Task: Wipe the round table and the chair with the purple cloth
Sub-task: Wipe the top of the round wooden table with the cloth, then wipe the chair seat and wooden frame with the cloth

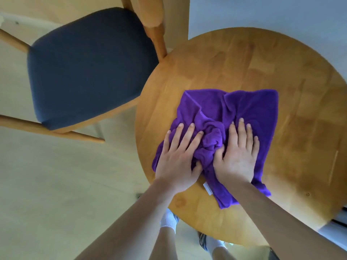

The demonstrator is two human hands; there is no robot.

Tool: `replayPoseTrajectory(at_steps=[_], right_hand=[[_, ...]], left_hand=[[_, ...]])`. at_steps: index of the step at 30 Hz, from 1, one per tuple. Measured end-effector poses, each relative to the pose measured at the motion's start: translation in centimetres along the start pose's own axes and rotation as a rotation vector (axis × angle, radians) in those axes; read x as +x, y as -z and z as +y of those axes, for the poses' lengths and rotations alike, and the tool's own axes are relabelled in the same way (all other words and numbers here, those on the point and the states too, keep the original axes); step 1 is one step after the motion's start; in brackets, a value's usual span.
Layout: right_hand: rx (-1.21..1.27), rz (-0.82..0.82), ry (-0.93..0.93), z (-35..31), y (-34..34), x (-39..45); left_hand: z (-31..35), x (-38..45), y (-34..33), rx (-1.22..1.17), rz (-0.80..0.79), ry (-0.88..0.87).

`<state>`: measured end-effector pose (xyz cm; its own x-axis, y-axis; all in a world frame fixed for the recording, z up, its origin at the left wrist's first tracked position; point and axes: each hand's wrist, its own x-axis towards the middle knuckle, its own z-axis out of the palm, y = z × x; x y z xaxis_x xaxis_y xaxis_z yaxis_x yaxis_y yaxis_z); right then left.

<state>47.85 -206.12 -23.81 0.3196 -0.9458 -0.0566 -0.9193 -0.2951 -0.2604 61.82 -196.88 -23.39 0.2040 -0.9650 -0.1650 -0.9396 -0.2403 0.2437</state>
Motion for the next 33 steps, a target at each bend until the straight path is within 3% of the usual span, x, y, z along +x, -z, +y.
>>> replayPoseTrajectory(at_steps=[13, 20, 26, 30, 33], right_hand=[[0.095, 0.142, -0.081, -10.7, -2.5, -0.1], [0.081, 0.121, -0.026, -16.4, -3.4, 1.3], [0.067, 0.040, 0.125, -21.0, -4.4, 2.4], [0.074, -0.087, 0.304, -23.3, -4.2, 6.2], [0.078, -0.151, 0.368, -26.0, -3.8, 10.1]], left_hand=[[-11.0, 0.0, 3.3, -0.100, -0.043, -0.098], [-14.7, -0.4, 4.9, -0.340, -0.064, 0.050], [-20.6, -1.8, 6.6, -0.180, -0.103, 0.008], [-26.0, -1.2, 9.3, 0.046, -0.058, -0.037], [-30.1, 1.7, 11.6, 0.138, -0.115, -0.091]])
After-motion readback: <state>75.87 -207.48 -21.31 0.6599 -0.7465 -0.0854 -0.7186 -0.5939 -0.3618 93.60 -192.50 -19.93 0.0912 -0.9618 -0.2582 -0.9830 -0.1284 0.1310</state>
